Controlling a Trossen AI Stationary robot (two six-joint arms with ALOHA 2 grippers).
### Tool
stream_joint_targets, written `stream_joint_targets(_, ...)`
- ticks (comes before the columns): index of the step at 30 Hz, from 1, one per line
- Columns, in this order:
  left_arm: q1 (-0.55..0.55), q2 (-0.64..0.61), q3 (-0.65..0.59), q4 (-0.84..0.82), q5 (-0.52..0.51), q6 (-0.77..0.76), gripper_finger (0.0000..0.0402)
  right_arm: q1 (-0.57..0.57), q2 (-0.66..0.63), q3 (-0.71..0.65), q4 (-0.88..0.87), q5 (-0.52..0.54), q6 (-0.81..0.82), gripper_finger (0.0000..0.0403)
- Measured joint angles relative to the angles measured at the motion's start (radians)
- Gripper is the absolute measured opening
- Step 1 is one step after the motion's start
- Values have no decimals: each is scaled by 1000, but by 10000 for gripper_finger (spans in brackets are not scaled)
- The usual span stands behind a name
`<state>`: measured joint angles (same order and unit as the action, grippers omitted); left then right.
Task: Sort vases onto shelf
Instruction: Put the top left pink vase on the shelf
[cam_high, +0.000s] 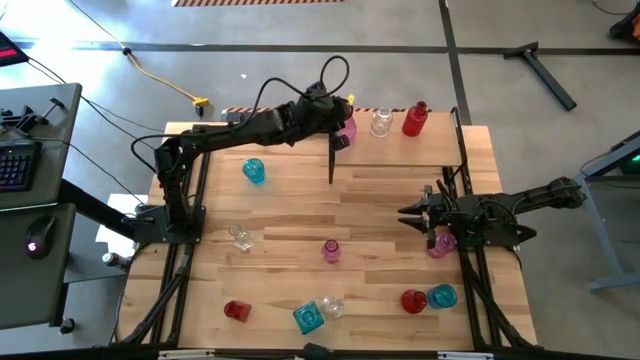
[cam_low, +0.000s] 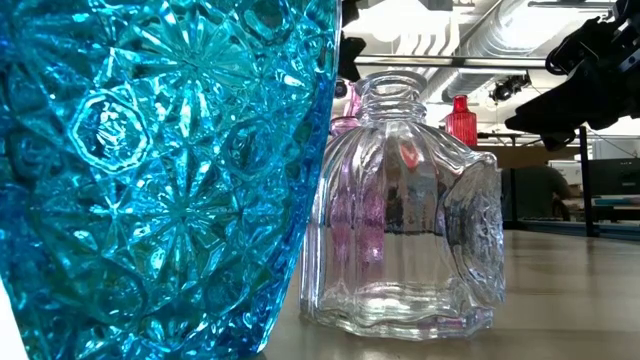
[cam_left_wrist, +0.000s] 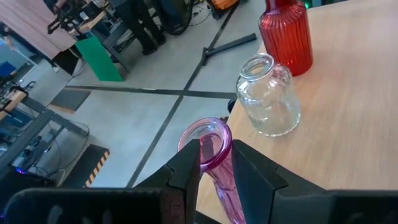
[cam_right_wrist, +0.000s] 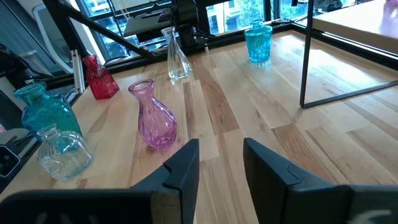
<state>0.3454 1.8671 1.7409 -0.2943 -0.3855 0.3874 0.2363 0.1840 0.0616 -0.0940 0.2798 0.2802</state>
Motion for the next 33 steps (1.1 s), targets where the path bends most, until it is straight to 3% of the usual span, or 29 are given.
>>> stream_joint_targets(14,-10,-20,-1,7,-54,-22,83,0,0,0,0,0,0,108)
stream_joint_targets(23,-7,-55,-1,-142,-141,-143,83,0,0,0,0,0,0,108)
stream_joint_targets(33,32,-55,-1,-207,-75,-204,83,0,0,0,0,0,0,108)
